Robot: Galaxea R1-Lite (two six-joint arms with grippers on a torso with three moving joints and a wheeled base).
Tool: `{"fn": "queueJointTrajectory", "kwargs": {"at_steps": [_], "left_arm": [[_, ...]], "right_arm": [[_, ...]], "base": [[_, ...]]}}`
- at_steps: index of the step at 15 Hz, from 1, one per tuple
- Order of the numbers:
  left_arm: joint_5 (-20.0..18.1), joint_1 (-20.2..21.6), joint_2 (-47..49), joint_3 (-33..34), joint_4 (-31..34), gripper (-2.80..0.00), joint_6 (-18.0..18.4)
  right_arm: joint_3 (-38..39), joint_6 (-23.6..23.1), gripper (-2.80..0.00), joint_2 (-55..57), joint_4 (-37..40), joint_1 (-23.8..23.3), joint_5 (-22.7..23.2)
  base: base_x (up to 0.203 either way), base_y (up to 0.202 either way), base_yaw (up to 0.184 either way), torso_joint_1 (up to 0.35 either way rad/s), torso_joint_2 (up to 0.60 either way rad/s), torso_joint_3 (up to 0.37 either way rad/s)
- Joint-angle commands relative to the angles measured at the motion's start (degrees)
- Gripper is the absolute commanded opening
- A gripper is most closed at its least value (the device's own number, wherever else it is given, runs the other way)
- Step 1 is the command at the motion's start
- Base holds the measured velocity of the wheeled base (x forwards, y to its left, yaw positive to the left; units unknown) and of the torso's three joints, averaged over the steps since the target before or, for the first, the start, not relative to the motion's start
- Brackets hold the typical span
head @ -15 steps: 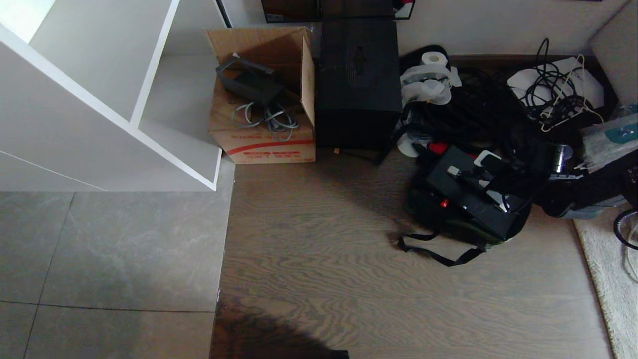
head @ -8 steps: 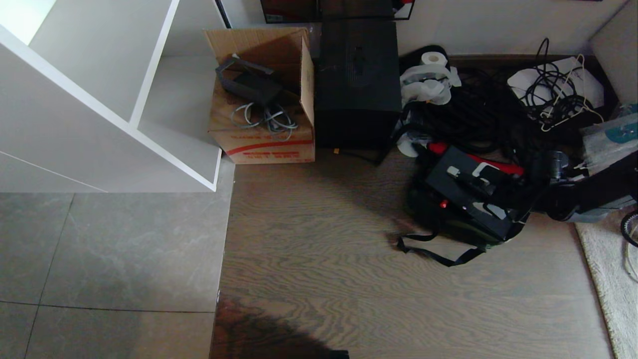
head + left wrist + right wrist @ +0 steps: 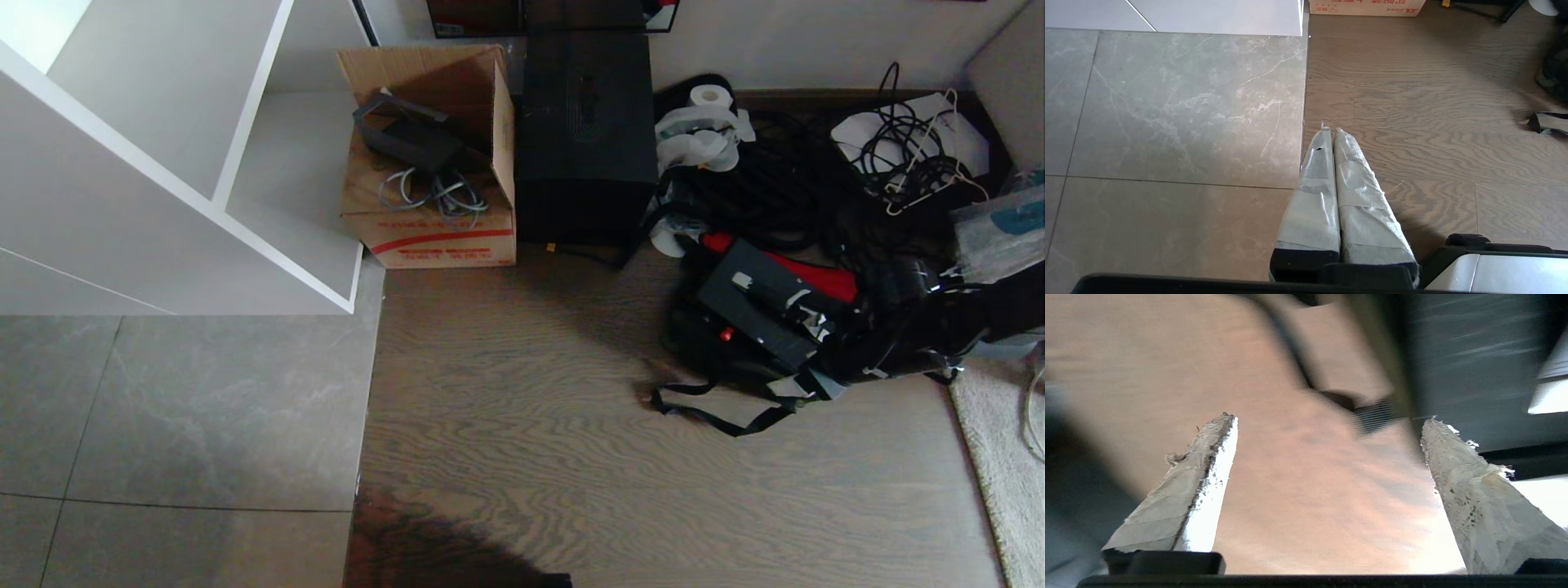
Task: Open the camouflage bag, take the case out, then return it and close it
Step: Place the black box back, then close the top of the storage box
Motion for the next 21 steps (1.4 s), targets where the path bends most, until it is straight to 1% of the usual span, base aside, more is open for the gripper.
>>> {"fn": "queueJointTrajectory", "kwargs": {"at_steps": [1,3,4,9,12,15,21], "left_arm": [[-0.01,0.00,-0.02,0.00,0.02,-2.80,-0.01],[0.03,0.00,-0.02,0.00,0.02,-2.80,-0.01],[-0.01,0.00,-0.02,0.00,0.02,-2.80,-0.01],[-0.01,0.00,-0.02,-0.08,0.02,-2.80,-0.01],[-0.01,0.00,-0.02,0.00,0.02,-2.80,-0.01],[0.07,0.00,-0.02,0.00,0.02,-2.80,-0.01],[-0.01,0.00,-0.02,0.00,0.02,-2.80,-0.01]], "right_arm": [[0.65,1.12,0.00,-0.09,1.19,0.09,3.81],[0.22,2.26,0.00,1.45,0.77,0.21,7.19],[-0.35,2.34,0.00,2.07,0.43,0.20,7.93],[-6.24,1.90,0.00,7.91,-0.19,0.20,8.14],[-7.20,2.22,0.00,9.55,-2.78,0.20,8.34],[-7.64,2.14,0.00,10.51,-2.78,0.29,9.57],[-10.29,1.87,0.00,13.13,-2.95,0.37,9.49]], "base": [[0.000,0.000,0.000,0.000,0.00,0.000],[0.000,0.000,0.000,0.000,0.00,0.000],[0.000,0.000,0.000,0.000,0.00,0.000],[0.000,0.000,0.000,0.000,0.00,0.000],[0.000,0.000,0.000,0.000,0.00,0.000],[0.000,0.000,0.000,0.000,0.00,0.000],[0.000,0.000,0.000,0.000,0.00,0.000]]}}
